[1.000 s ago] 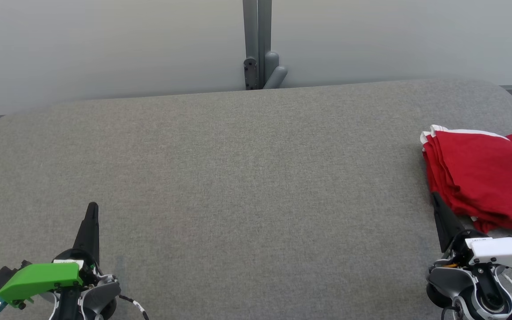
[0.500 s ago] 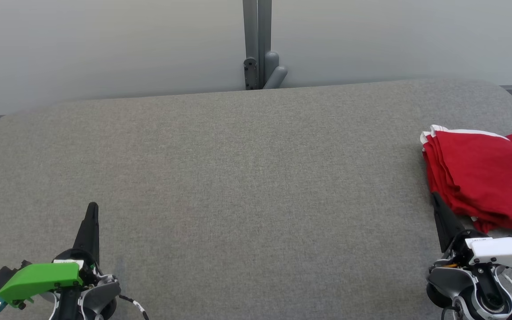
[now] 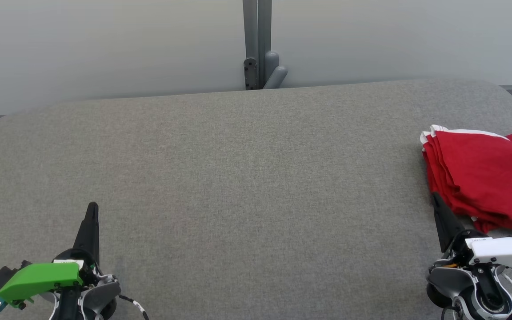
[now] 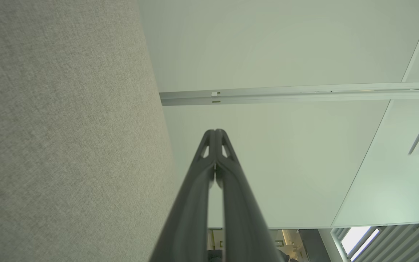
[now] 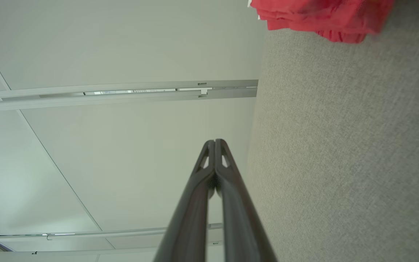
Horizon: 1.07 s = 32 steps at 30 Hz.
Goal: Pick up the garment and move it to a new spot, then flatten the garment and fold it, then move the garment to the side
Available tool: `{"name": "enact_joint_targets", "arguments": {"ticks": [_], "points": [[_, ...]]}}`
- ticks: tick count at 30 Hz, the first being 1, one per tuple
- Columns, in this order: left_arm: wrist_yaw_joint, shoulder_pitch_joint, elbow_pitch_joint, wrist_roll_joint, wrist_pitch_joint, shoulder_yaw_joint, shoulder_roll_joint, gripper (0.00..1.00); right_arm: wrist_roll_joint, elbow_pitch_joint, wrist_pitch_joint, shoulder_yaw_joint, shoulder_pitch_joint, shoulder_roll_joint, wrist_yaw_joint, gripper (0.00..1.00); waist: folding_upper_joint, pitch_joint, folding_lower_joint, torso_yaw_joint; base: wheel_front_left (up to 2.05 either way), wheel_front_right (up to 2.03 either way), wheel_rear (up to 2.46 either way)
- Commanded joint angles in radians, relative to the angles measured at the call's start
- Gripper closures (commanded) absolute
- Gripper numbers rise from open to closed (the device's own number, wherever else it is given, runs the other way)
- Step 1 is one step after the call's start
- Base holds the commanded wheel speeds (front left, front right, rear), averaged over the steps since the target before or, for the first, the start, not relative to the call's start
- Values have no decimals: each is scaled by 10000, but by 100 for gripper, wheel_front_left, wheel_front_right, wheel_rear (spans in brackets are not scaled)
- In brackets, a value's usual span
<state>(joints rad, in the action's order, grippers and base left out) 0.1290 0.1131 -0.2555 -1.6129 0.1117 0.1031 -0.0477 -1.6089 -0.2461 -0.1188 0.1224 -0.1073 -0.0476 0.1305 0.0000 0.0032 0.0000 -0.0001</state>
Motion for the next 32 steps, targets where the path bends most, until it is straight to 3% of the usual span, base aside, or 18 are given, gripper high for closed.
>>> {"name": "enact_joint_targets", "arguments": {"ticks": [1,32], "points": [[39,95,45,-10,-9,50,-48,100,-56,-10,-31,26,-59,-49,4,100,0,0,0,0,0,0,0],[39,95,46,-10,-10,50,-48,100,-57,-9,-31,27,-59,-50,4,100,0,0,0,0,0,0,0]]}}
